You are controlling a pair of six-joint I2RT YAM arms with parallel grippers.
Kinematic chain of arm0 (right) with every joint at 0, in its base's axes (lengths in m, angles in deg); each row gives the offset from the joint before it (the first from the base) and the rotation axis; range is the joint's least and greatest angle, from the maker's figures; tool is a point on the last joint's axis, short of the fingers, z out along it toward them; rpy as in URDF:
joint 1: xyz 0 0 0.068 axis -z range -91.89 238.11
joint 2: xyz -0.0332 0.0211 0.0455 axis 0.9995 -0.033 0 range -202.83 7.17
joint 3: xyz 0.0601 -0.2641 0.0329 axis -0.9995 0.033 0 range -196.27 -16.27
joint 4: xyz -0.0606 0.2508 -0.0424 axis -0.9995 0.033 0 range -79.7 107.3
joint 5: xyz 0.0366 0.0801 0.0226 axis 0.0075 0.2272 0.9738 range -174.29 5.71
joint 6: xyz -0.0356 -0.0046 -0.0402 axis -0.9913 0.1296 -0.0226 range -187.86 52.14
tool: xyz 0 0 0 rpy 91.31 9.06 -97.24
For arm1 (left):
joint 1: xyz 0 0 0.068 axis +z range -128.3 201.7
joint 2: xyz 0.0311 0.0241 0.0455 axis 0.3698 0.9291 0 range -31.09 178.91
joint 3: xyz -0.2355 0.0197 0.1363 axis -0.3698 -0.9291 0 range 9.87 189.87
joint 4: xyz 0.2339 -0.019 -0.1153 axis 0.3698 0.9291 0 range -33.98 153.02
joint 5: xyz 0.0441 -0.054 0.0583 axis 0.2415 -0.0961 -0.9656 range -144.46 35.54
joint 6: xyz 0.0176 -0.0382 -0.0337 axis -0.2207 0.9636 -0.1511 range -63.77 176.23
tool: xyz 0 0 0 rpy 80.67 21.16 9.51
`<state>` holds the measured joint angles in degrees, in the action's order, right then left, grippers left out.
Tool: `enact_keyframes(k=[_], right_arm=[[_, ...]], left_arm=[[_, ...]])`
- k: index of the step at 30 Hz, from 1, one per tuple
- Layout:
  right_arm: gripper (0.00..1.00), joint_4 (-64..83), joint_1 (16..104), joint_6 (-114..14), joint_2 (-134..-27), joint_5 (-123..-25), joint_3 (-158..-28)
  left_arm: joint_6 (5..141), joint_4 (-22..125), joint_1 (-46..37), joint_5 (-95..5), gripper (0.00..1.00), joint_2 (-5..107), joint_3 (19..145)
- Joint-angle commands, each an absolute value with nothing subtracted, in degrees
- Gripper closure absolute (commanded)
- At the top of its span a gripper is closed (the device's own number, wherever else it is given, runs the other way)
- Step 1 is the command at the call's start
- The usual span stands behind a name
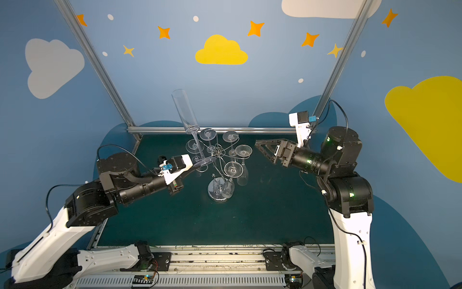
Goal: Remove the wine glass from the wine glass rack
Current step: 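Swing the glass upright with the left gripper while the right gripper reaches toward its stem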
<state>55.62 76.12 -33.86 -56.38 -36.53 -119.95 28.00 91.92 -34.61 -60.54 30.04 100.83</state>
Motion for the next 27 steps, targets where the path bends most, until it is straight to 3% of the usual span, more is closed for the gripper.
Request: enact_keyframes(k=[1, 11, 17, 22, 27], right_arm=[[0.13, 54.40, 72.53, -33.75, -58.15, -35.02, -122.55], [0.15, 60.52, 56.74, -40.93, -64.29, -42.99, -126.23], [0.20, 61.68, 52.32, -42.27, -66.30, -47.25, -126.75], [0.28, 60.70, 50.30, -41.65, -67.60, -49.05, -126.29], [0.46, 58.42, 48.68, -40.53, -67.36, -50.93, -123.90]], left_arm=[[18.99, 87.61, -36.55, -61.44, 0.97, 30.76, 100.84], [10.28, 87.69, -40.86, -64.56, 0.97, 33.97, 100.62], [9.11, 86.66, -42.22, -66.03, 0.97, 33.87, 99.03], [7.73, 86.56, -43.66, -68.24, 0.97, 34.39, 98.05], [7.54, 84.74, -43.78, -69.12, 0.97, 34.12, 96.81]])
